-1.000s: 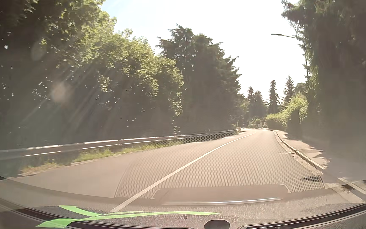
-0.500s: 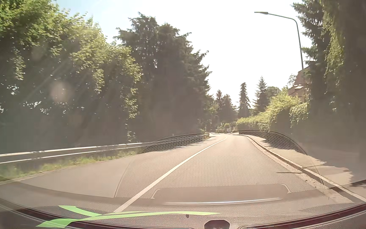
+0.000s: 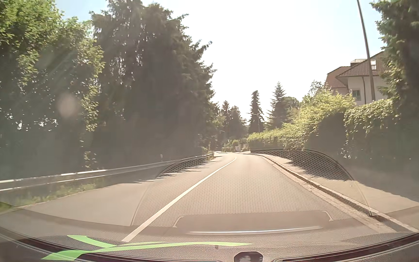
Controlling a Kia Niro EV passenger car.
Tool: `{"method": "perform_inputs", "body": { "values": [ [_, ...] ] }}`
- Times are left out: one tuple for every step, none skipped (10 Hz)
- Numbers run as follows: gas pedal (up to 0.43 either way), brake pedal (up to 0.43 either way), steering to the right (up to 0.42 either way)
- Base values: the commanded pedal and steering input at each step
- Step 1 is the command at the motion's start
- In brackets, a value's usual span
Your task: Follow the waypoints while adhering to traffic rules and regulations
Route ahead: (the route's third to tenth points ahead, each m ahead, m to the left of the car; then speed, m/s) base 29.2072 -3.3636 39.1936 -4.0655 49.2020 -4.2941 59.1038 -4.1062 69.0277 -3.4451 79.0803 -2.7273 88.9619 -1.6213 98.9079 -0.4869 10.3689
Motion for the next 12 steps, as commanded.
{"method": "perform_inputs", "body": {
  "values": [
    [0.150, 0.000, 0.038],
    [0.150, 0.000, 0.037],
    [0.150, 0.000, 0.032],
    [0.157, 0.000, 0.023],
    [0.157, 0.000, 0.015],
    [0.189, 0.000, 0.011],
    [0.189, 0.000, 0.012],
    [0.189, 0.000, 0.014],
    [0.189, 0.000, 0.016],
    [0.169, 0.000, 0.017],
    [0.157, 0.000, 0.017],
    [0.157, 0.000, 0.017]
  ]
}}
